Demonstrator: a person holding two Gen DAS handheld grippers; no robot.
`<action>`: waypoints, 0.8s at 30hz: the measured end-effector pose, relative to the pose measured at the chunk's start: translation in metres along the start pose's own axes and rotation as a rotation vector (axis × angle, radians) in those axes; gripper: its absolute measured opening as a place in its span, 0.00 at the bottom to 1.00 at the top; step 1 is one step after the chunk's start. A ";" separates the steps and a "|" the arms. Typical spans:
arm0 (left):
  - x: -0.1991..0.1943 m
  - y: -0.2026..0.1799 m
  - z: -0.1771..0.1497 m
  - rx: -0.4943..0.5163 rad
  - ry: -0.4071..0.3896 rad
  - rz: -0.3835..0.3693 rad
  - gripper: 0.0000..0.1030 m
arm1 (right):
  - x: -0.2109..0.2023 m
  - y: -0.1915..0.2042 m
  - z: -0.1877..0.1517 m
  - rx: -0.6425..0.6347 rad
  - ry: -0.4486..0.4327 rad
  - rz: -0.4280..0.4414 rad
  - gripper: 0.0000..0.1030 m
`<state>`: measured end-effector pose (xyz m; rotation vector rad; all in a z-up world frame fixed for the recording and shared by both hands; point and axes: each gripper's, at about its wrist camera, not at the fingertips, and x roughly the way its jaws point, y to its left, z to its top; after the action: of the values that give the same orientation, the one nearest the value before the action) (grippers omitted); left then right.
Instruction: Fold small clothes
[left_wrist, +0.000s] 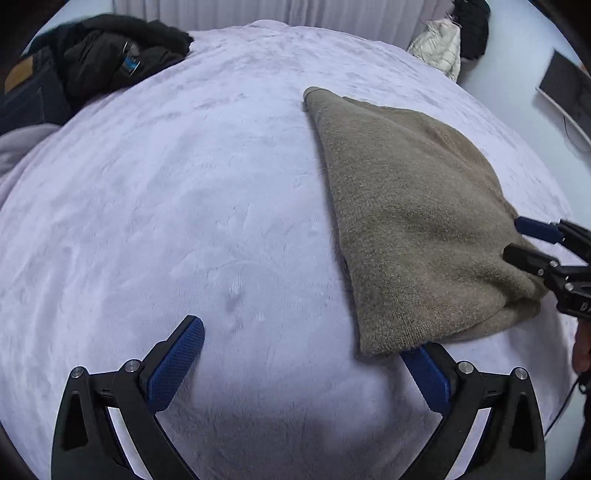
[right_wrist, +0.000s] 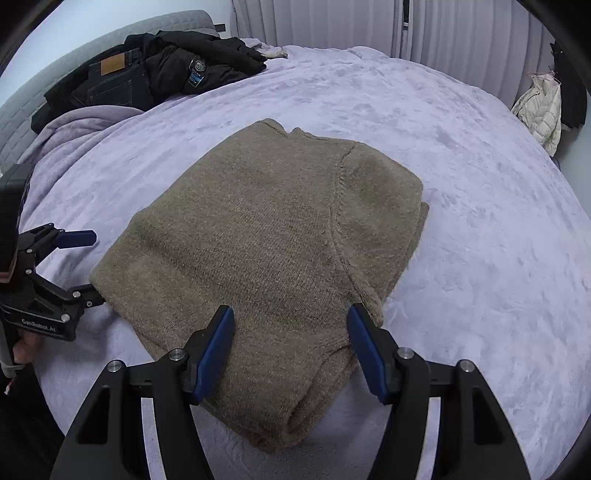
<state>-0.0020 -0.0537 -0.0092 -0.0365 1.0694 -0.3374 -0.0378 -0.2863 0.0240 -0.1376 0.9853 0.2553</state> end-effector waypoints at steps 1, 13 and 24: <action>-0.002 0.004 -0.001 -0.034 -0.005 -0.031 1.00 | 0.001 0.001 0.000 0.000 0.006 -0.011 0.65; 0.010 0.012 -0.004 -0.049 0.050 0.072 1.00 | 0.000 0.024 -0.013 -0.034 0.021 -0.101 0.71; -0.040 -0.027 0.004 0.086 -0.050 0.007 1.00 | -0.046 -0.034 -0.030 0.242 -0.061 -0.028 0.77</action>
<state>-0.0227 -0.0688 0.0320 0.0360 1.0047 -0.3740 -0.0769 -0.3324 0.0463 0.0770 0.9456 0.1125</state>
